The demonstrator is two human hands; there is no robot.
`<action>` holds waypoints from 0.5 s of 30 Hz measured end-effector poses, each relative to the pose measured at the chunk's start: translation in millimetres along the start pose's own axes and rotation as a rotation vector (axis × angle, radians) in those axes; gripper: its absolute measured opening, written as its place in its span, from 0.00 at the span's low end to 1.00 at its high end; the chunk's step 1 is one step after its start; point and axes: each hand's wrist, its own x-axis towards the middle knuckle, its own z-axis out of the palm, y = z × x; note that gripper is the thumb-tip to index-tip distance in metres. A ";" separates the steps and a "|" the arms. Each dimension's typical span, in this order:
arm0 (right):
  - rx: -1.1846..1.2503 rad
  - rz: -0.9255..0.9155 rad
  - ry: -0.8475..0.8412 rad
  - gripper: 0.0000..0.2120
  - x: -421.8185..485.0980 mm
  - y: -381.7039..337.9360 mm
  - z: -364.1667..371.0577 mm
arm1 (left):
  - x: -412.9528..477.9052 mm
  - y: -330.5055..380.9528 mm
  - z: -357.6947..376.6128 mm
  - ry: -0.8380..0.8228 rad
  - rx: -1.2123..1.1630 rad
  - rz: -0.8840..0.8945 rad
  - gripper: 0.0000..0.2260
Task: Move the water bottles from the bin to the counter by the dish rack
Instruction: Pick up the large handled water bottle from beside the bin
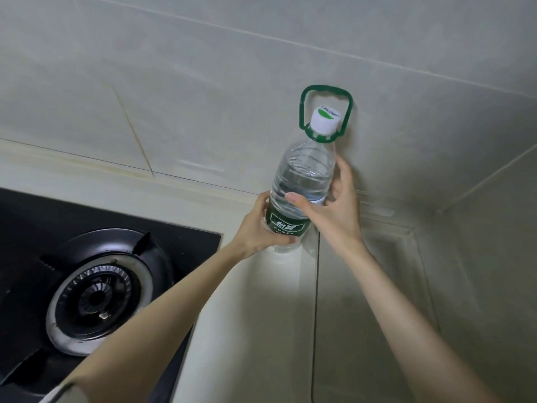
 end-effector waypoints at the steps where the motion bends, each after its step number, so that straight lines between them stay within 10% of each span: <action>1: 0.002 0.005 0.011 0.40 -0.1 0.0 0.5 | 0.1 -1.5 0.5 0.019 -0.011 0.014 0.39; 15: 0.050 0.069 -0.013 0.37 -10.3 -23.5 11.5 | -43.5 3.0 -19.1 0.151 0.064 -0.007 0.36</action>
